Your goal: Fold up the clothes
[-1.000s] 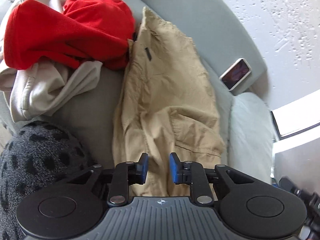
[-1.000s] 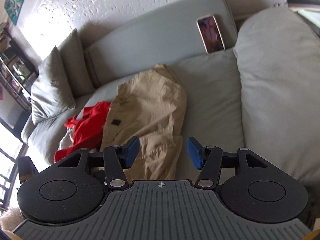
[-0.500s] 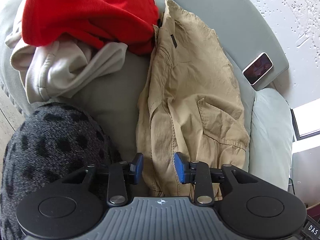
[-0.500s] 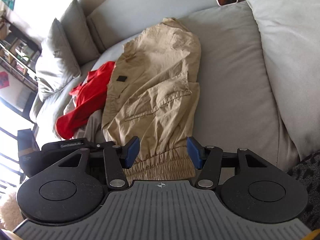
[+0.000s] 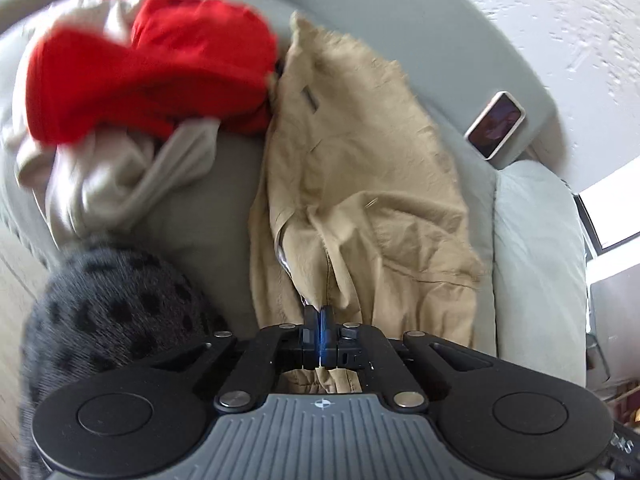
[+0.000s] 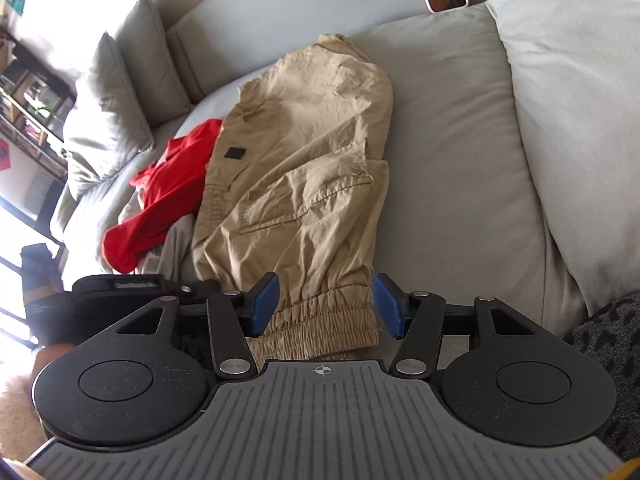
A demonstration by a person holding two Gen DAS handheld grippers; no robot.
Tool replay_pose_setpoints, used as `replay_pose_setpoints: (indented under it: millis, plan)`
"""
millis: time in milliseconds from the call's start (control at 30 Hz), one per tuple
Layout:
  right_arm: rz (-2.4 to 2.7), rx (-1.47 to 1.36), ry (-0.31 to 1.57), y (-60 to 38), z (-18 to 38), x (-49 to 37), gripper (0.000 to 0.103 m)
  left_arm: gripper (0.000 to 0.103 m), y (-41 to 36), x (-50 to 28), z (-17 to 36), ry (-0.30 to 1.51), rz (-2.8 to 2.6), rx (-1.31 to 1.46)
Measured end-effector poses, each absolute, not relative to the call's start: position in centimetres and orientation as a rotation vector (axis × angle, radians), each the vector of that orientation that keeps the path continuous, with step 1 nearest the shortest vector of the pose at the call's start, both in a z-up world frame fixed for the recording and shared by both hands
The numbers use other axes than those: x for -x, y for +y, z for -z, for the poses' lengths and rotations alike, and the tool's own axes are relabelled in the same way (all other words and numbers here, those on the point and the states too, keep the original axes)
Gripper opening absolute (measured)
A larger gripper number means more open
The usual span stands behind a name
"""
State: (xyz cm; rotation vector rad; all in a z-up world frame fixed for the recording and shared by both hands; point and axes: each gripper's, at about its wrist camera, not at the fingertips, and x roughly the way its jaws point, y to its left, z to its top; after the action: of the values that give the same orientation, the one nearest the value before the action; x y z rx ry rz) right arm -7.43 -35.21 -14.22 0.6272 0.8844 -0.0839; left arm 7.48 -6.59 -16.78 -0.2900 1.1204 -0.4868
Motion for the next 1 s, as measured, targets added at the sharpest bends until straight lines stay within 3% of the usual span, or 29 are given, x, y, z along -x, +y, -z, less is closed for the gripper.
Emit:
replay_pose_setpoints:
  millis: [100,233,433,533,700,833,867,900,933,1000]
  plan:
    - [0.090,-0.629,0.892,-35.4,14.6,7.3,0.059,0.000,-6.1,-6.9,15.1,1.074,0.478,0.238]
    - [0.080,-0.633,0.918,-35.6,15.7,6.6,0.059,0.000,-6.7,-8.1,18.0,1.187,0.430,0.159]
    - [0.075,-0.627,0.949,-36.1,16.7,5.9,0.059,0.013,-7.6,-7.9,19.3,1.219,0.375,0.068]
    - [0.058,-0.656,0.934,-37.2,17.9,5.6,0.070,0.019,-7.7,-6.7,17.2,1.158,0.372,0.041]
    - [-0.039,-0.794,0.930,-38.5,21.6,4.8,0.072,0.018,-8.0,-5.5,14.4,1.007,0.461,0.035]
    - [-0.177,-0.755,0.923,-37.8,22.5,3.4,0.071,0.017,-10.1,-6.3,14.3,0.996,0.507,0.056]
    - [-0.191,-0.711,0.929,-37.3,22.5,3.1,0.065,0.017,-10.9,-6.6,14.4,0.997,0.520,0.056]
    - [-0.187,-0.675,0.935,-36.9,22.4,2.9,0.051,0.017,-11.3,-6.6,14.4,0.993,0.530,0.050]
    - [-0.167,-0.682,0.941,-36.8,22.4,2.8,0.028,0.017,-11.6,-6.6,14.5,0.989,0.537,0.041]
    - [-0.139,-0.742,0.941,-37.0,22.1,3.1,0.021,0.016,-12.3,-6.8,14.7,0.979,0.550,0.026]
